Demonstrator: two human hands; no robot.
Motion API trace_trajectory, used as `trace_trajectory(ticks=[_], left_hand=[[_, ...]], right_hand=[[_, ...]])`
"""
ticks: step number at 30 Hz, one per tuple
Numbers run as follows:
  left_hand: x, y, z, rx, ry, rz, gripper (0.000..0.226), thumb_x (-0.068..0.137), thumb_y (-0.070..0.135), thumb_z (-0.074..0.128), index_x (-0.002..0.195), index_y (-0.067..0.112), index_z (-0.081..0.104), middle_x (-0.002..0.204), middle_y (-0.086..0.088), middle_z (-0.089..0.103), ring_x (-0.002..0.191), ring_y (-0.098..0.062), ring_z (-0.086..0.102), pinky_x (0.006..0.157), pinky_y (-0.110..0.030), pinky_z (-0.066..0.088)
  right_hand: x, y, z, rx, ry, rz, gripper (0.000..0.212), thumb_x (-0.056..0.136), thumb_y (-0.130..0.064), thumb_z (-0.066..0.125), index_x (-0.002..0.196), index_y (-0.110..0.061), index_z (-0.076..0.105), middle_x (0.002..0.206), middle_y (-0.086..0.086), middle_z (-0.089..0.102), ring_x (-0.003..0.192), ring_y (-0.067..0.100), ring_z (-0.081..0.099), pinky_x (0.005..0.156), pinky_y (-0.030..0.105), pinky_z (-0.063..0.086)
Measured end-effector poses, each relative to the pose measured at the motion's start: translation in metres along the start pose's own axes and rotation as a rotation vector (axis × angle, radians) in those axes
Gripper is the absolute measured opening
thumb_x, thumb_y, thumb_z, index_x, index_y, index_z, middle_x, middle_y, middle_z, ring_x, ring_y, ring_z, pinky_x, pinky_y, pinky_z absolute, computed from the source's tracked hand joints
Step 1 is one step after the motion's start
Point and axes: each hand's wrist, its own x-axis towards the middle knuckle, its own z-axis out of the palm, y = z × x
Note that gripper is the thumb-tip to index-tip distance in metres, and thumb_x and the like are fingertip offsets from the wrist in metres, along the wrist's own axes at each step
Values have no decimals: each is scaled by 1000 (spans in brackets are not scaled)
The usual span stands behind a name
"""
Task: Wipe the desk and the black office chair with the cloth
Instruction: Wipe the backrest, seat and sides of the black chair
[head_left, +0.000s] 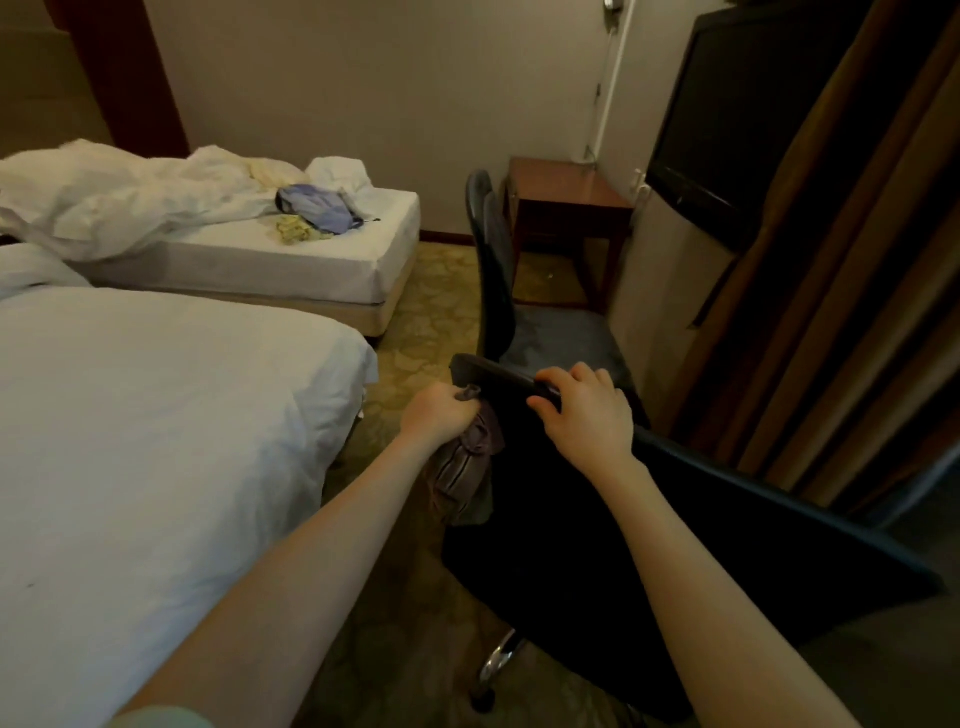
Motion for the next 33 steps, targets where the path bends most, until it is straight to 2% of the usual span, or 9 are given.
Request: trace_trajectory(ticks=[5,7,9,11,15,19,25,29,33], left_hand=[[11,-1,-7,-10,26,63,30,90,19,48,61,12,52,60,-3,46,62,-20,47,54,-32,26],[14,2,-10,-32,23,83,22,91,20,48,91,14,69,67,0,54,66,-19,51,55,-31,30],[18,4,-14,-11,31,88,33,92,24,48,122,21,62,90,-1,66,77,-18,57,58,-29,36],[25,3,-18,21,30,94,41,93,27,48,134,25,52,119,-1,63,93,-17,58,66,-25,41],[46,-1,-30,40,15,115,49,92,30,48,140,29,43,138,0,52,119,-20,53,95,-31,42],[73,-6,-49,-8,-23,124,52,90,28,49,141,32,40,132,2,56,102,-17,60,92,-34,45],[127,-14,-85,69,-64,166,52,89,29,49,140,37,40,137,3,52,110,-18,57,85,-29,44],[163,-14,-95,101,-140,185,52,91,28,47,141,38,37,138,4,50,79,-4,55,71,-24,44],[196,-10,-103,119,-221,212,62,90,28,48,147,37,25,142,0,45,104,-18,59,85,-32,48]], right_hand=[[29,-21,4,92,-74,90,35,93,-39,54,125,-26,53,119,3,52,116,26,43,83,36,43],[38,-30,8,122,-93,117,38,91,-34,53,128,-24,52,121,4,51,118,27,41,86,37,42],[48,-38,14,123,-97,129,41,91,-29,49,132,-22,50,124,5,49,119,28,39,90,38,42],[58,-45,20,107,-98,136,42,93,-25,47,135,-20,48,127,7,48,121,29,37,94,40,41],[87,-63,31,71,-77,172,39,95,-22,48,134,-16,49,129,11,46,124,32,35,98,45,39],[116,-77,40,112,-84,237,36,95,-20,50,130,-12,53,132,13,45,127,33,33,102,47,37],[160,-98,56,89,-66,369,34,93,-21,53,125,-12,55,135,13,43,129,32,32,104,48,34],[188,-106,67,44,-51,440,29,93,-22,55,120,-12,57,135,12,43,130,31,32,105,47,31],[215,-111,77,30,-21,495,27,93,-21,56,118,-10,59,135,12,44,130,31,32,106,45,29]])
